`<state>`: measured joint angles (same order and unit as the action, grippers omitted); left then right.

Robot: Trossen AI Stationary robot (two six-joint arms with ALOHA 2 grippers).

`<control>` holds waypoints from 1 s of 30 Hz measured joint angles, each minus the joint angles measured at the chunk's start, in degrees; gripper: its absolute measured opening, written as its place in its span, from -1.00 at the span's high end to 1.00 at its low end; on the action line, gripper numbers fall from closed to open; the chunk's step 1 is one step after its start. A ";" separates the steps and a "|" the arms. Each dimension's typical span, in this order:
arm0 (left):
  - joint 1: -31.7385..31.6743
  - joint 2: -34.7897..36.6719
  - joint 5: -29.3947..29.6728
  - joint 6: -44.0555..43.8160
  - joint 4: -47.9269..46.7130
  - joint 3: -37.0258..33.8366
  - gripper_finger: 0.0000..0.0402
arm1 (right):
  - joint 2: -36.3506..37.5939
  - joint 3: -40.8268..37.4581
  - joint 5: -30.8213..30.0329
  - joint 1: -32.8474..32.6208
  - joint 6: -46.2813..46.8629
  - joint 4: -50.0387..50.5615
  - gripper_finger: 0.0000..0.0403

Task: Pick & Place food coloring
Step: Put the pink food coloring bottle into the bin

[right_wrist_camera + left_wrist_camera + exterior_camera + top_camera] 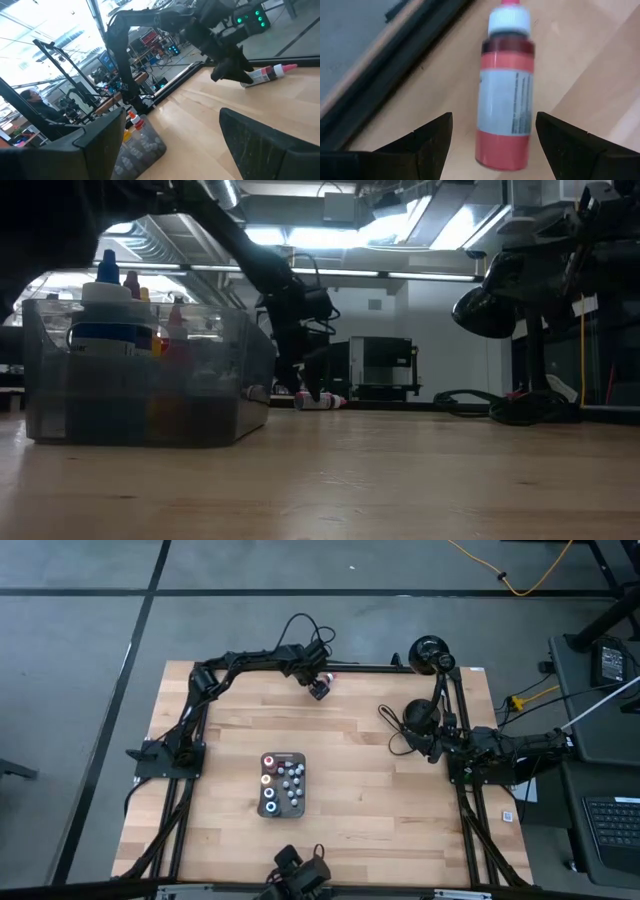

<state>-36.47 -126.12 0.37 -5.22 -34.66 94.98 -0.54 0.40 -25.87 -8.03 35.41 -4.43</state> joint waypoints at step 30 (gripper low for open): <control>4.91 7.36 -4.88 -3.20 -6.20 -0.02 0.48 | -3.02 7.36 4.72 -0.02 -7.69 0.20 -0.60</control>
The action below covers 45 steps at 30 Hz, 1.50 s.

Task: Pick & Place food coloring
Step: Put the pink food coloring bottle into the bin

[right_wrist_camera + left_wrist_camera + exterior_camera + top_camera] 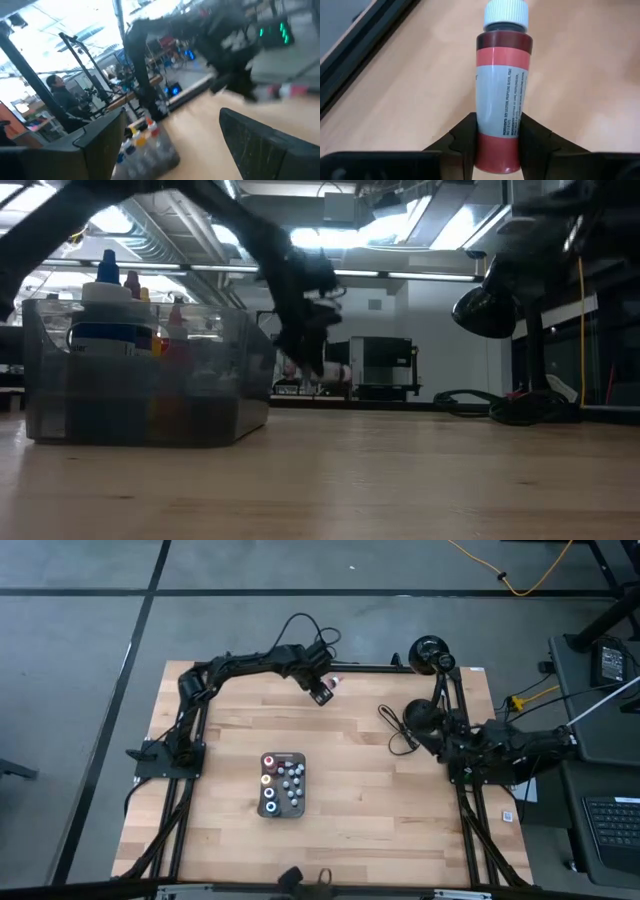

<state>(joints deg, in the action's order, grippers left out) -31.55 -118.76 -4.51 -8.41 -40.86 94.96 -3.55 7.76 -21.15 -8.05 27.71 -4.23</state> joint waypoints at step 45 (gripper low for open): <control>30.77 41.70 3.83 -2.22 -6.43 0.02 0.48 | -94.62 118.34 22.19 8.52 -7.85 58.26 -0.60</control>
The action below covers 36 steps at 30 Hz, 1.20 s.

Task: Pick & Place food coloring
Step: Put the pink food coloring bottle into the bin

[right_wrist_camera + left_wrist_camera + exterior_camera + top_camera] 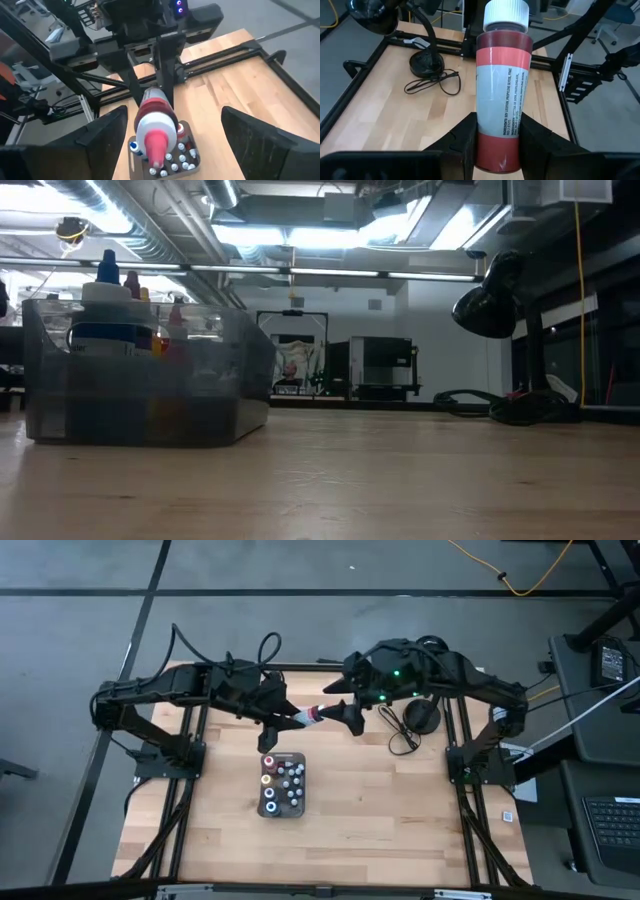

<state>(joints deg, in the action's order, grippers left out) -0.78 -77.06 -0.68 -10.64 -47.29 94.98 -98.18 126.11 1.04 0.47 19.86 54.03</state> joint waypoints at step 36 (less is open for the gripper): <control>-0.06 0.31 1.58 -0.43 -0.94 0.07 0.39 | -1.20 -0.59 3.57 -0.92 -0.65 3.44 0.58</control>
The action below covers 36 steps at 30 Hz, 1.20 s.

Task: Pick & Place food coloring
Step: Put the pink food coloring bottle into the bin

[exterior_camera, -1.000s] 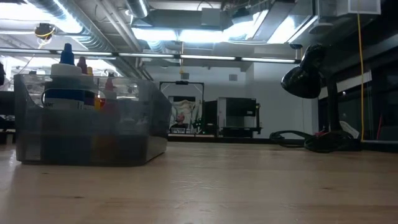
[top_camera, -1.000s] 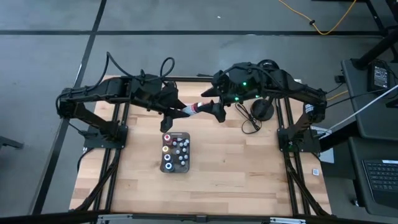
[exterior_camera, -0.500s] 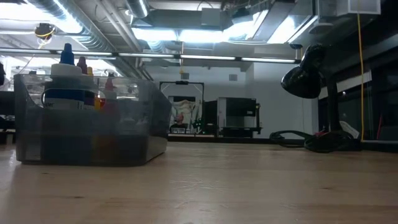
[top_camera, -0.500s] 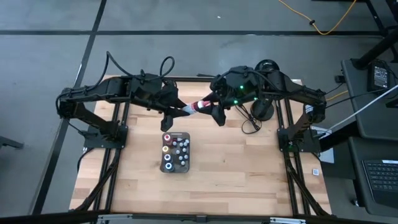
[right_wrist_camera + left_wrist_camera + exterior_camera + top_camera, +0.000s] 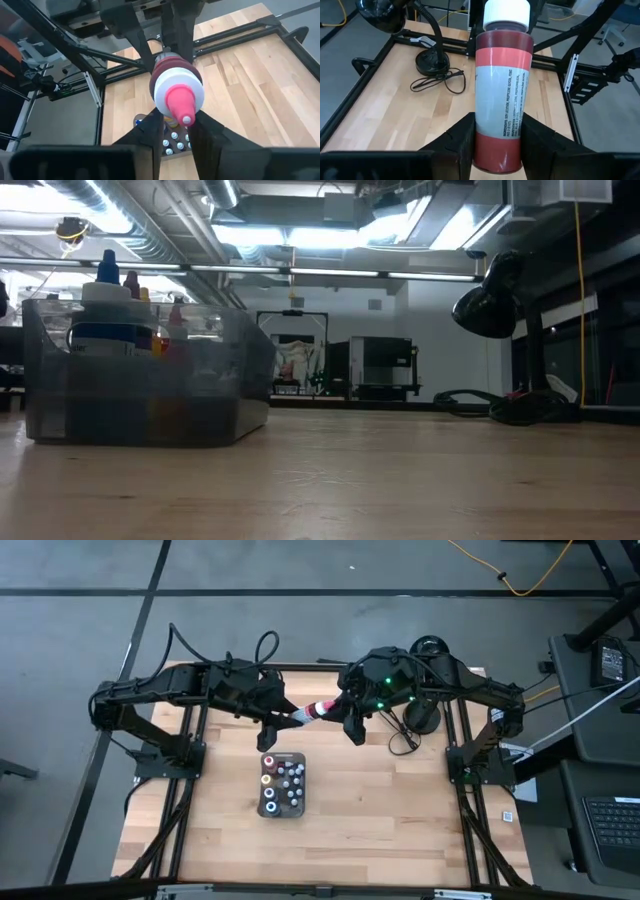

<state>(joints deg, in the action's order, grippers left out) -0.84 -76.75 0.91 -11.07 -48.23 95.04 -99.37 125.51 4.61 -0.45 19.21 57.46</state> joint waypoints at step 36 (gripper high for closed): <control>-0.04 -0.37 1.09 -0.31 -3.46 -0.07 0.51 | 0.00 0.02 -1.56 1.45 0.54 -1.61 -0.27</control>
<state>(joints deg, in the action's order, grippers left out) -0.89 -77.12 2.00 -11.38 -51.68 94.98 -99.37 125.54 3.05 1.00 19.76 55.86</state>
